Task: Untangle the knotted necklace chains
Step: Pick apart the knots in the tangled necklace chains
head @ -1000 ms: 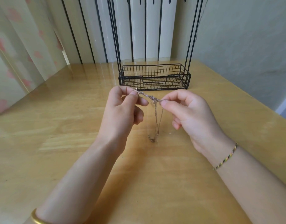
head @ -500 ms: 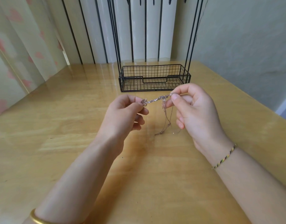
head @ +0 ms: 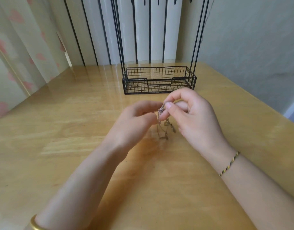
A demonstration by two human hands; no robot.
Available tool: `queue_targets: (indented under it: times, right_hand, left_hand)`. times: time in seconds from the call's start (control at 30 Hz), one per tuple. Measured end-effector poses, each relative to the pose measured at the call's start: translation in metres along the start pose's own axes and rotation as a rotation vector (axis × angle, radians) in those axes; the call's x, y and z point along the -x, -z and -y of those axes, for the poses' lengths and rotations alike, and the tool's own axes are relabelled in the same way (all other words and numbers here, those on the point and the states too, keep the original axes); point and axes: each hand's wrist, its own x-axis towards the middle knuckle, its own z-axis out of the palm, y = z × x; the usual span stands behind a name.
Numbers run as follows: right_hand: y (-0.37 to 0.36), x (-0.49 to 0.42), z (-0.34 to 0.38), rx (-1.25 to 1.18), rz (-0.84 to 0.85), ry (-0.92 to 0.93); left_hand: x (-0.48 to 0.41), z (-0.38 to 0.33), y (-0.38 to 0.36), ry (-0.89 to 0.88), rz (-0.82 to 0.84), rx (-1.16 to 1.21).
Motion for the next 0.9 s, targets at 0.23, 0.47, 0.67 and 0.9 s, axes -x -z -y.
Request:
queue_targets:
  times: [0.23, 0.47, 0.67, 0.9]
  right_hand:
    - [0.001, 0.0, 0.003, -0.006, 0.047, 0.032]
    - [0.002, -0.002, 0.001, 0.069, 0.037, -0.003]
    - [0.002, -0.005, -0.007, 0.134, 0.021, -0.144]
    - [0.004, -0.005, -0.007, 0.008, -0.043, -0.273]
  left_hand:
    - [-0.001, 0.002, 0.001, -0.042, 0.065, 0.075]
    - [-0.002, 0.002, 0.005, -0.091, -0.043, 0.071]
    - [-0.004, 0.002, 0.012, -0.093, -0.209, 0.137]
    - [-0.005, 0.004, 0.01, -0.15, -0.257, 0.06]
